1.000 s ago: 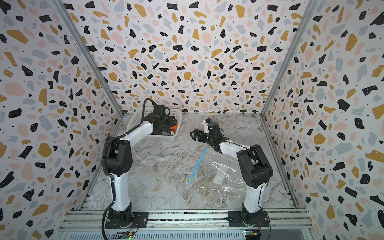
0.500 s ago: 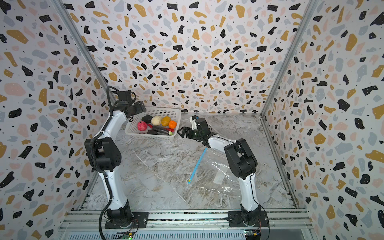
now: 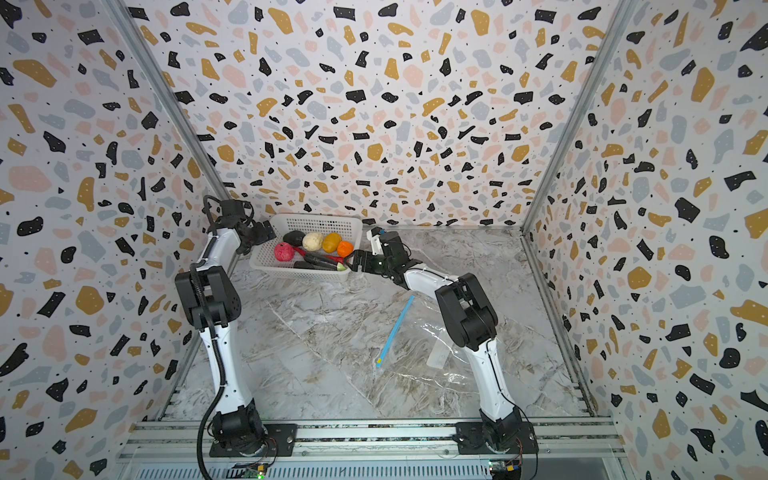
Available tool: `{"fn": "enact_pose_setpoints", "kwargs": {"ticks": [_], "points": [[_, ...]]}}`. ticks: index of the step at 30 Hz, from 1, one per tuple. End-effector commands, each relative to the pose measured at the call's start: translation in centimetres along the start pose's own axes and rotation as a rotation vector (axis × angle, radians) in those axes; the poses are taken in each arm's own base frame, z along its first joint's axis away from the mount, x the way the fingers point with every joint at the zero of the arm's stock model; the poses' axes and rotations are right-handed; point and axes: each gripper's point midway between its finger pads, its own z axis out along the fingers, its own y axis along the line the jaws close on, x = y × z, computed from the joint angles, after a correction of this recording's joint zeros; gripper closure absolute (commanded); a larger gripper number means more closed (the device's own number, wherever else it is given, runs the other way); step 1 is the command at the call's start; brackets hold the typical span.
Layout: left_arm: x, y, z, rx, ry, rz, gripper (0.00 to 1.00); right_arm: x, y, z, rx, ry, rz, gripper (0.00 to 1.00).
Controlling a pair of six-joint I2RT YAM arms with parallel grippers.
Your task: Place the food in the zip-top bag and seal the zipper
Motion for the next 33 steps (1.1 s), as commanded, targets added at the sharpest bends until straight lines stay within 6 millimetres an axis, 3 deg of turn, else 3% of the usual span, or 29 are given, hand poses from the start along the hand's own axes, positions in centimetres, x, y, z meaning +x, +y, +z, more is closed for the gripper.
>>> {"fn": "enact_pose_setpoints", "kwargs": {"ticks": [1, 10, 18, 25, 30, 33], "points": [[-1.9, -3.6, -3.5, 0.156, -0.069, -0.008, 0.00, -1.7, 1.2, -0.3, -0.019, -0.025, -0.007, 0.01], [1.5, -9.0, -5.9, 0.305, -0.041, 0.017, 0.01, -3.3, 0.5, -0.4, 0.016, -0.046, -0.038, 0.01], [5.5, -14.0, -7.2, 0.360, 0.003, 0.085, 0.02, -4.3, -0.5, -2.3, 0.068, -0.061, -0.053, 0.05], [8.2, -18.2, -7.8, 0.408, 0.027, 0.135, 0.02, -4.9, -2.4, -5.4, 0.165, -0.080, -0.058, 0.05], [9.0, -19.8, -7.3, 0.420, 0.036, 0.145, 0.01, -5.1, -3.2, -7.1, 0.211, -0.097, -0.059, 0.05], [9.7, -19.5, -6.5, 0.400, 0.048, 0.142, 0.01, -4.8, -4.0, -7.5, 0.236, -0.098, -0.052, 0.04]]}}
